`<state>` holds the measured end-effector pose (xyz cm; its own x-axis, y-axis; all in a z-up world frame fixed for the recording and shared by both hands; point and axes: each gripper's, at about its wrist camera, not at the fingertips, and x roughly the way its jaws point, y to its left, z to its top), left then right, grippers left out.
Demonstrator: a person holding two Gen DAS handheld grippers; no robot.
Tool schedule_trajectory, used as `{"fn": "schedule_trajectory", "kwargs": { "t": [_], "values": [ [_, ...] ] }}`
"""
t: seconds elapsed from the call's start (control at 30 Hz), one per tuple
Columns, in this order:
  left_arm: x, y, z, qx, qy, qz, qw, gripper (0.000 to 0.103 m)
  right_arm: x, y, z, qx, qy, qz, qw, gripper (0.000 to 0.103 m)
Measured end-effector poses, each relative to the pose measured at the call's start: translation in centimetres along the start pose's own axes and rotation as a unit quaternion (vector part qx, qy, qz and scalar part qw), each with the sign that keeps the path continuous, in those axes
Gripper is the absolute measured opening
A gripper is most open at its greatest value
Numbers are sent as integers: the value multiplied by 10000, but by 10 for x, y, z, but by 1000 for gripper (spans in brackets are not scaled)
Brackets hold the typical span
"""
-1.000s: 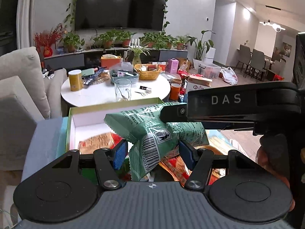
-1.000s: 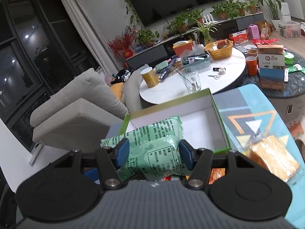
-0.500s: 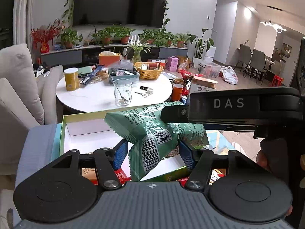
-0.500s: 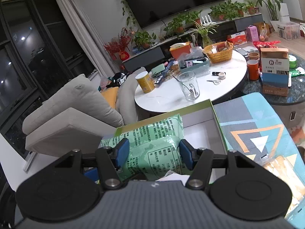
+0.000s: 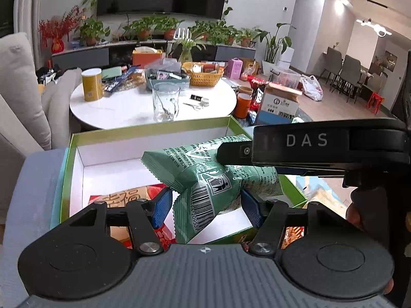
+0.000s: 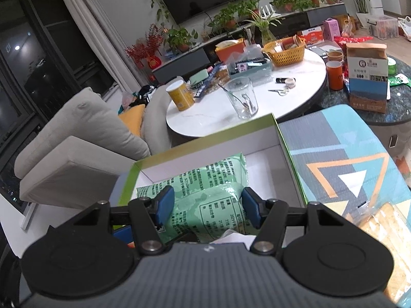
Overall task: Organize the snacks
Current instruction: 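Lower the green snack bag into the box and open the right gripper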
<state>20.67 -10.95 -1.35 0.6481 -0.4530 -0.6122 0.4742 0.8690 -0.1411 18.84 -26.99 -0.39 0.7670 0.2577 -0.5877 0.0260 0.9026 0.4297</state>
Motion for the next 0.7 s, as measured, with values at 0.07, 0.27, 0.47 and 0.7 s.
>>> {"fn": "schedule_trajectory", "kwargs": {
  "t": [0.07, 0.27, 0.47, 0.7],
  "values": [
    [5, 1, -1, 7, 57, 25, 10000, 57, 5, -1, -1, 15, 49, -36, 10000, 55],
    [11, 3, -4, 57, 78, 189, 9998, 57, 13, -6, -5, 34, 221, -146, 9996, 55],
    [-4, 2, -6, 99, -29, 273, 9996, 60, 8, -7, -9, 70, 277, -165, 9995, 55],
    [-15, -5, -10, 160, -47, 350, 9992, 60, -10, -5, -15, -45, 265, -175, 9995, 55]
  ]
}}
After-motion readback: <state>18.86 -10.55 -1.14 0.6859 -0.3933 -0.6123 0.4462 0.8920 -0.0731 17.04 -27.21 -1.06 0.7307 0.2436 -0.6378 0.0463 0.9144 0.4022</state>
